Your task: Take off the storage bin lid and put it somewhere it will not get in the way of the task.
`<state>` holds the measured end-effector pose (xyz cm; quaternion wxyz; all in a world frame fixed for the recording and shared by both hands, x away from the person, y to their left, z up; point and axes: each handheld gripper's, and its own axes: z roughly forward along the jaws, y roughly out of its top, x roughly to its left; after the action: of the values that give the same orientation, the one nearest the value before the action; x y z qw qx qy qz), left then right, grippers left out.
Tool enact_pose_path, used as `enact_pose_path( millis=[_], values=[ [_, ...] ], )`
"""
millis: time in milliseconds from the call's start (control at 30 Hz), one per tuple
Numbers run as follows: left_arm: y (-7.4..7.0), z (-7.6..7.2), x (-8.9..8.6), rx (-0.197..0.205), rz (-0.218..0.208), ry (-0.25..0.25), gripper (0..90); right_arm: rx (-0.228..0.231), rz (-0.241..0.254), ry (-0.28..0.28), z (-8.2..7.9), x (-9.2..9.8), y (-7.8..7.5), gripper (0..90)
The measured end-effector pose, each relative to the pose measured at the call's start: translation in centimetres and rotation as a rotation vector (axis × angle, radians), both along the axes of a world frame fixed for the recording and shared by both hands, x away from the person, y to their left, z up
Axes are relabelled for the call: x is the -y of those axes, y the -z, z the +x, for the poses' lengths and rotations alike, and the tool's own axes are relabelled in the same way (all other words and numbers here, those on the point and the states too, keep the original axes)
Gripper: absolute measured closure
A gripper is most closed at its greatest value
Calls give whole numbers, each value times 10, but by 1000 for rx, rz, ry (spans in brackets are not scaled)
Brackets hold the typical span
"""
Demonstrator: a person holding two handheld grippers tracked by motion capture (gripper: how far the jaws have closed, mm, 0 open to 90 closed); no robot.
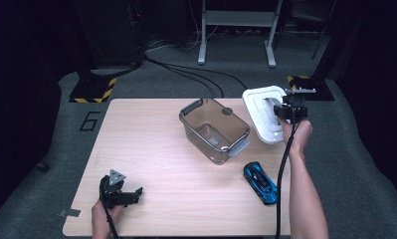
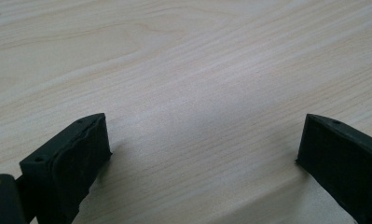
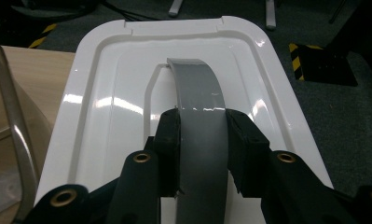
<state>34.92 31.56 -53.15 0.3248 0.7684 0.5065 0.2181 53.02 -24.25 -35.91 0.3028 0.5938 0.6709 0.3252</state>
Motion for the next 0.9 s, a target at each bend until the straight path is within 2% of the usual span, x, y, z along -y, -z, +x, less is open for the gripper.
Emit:
enact_pose_path(
  millis=[167,400,533,600,633,900],
  values=[
    [0,0,0,0,0,0,23,-29,14,25,6,5,17,673],
    [0,0,0,0,0,0,23,-47,23,52,10,7,34,673],
    [0,0,0,0,0,0,23,-66,45,68,12,8,48,672],
    [0,0,0,0,0,1,23,-68,50,69,13,8,50,672],
    [0,0,0,0,0,0,23,-76,56,78,14,9,56,672],
    [0,0,0,0,0,0,23,-94,60,86,15,10,72,672]
  ],
)
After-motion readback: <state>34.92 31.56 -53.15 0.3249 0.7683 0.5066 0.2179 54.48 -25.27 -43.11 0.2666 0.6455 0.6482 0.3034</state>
